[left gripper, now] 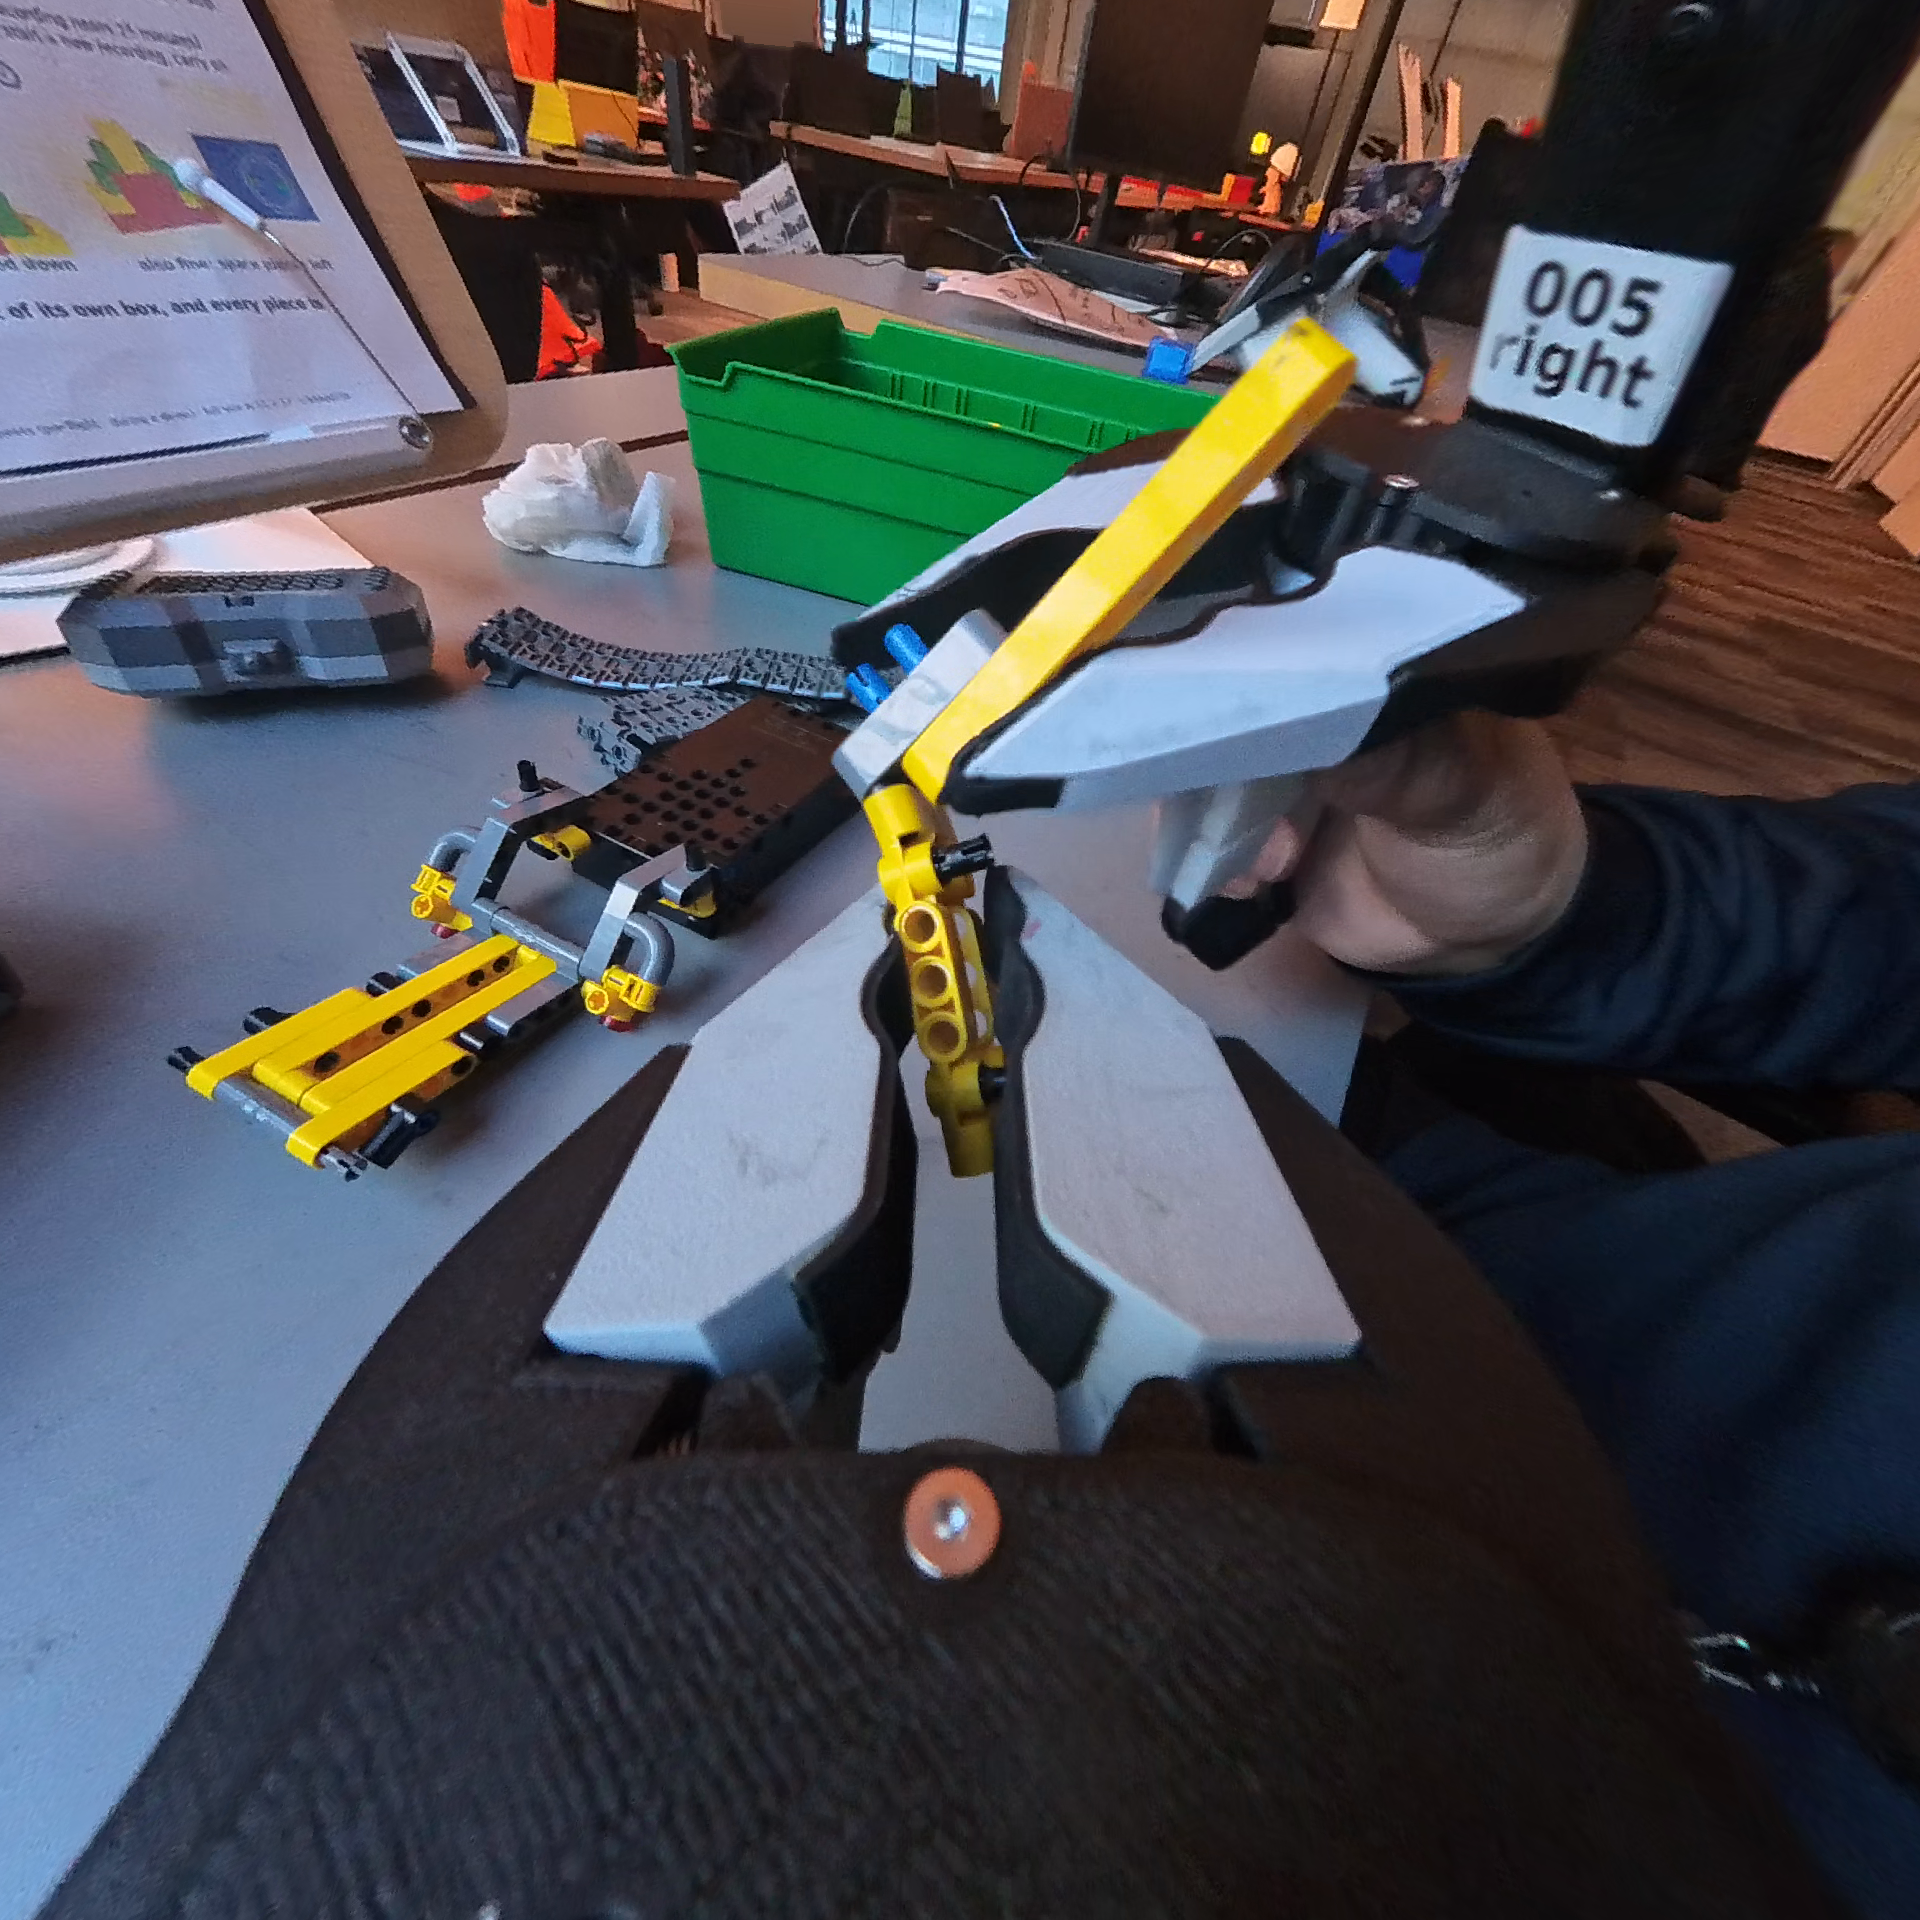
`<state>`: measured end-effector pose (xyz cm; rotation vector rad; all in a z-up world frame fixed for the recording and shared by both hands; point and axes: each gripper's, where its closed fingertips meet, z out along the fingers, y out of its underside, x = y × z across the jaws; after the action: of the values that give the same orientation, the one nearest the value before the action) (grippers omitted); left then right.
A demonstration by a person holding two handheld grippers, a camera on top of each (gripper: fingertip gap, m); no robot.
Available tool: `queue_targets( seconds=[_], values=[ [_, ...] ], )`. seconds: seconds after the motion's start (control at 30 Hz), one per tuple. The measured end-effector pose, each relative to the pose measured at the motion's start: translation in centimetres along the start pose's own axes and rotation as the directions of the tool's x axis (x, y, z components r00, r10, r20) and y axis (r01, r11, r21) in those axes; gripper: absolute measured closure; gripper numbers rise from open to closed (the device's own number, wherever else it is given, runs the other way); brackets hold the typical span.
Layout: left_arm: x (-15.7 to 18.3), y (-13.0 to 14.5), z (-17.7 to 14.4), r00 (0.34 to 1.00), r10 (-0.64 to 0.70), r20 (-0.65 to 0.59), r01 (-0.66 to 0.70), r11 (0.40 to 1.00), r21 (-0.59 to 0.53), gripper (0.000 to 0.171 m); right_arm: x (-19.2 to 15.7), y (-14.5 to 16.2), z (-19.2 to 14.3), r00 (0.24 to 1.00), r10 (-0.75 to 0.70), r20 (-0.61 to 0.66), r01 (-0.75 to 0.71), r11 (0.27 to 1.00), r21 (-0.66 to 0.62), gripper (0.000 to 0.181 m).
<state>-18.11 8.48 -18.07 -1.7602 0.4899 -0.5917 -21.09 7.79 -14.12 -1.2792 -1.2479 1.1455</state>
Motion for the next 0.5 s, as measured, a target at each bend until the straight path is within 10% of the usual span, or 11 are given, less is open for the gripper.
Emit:
queue_targets(
  seconds=[0.5],
  values=[
    [-3.0, 0.0, -0.6, 0.946, 0.262, 0.191, -0.242, 0.963, -0.121, 0.163, -0.6, 2.3, 0.7, 0.977, 0.141, 0.162, -0.126, 0.987, -0.101, 0.153]
  ],
)
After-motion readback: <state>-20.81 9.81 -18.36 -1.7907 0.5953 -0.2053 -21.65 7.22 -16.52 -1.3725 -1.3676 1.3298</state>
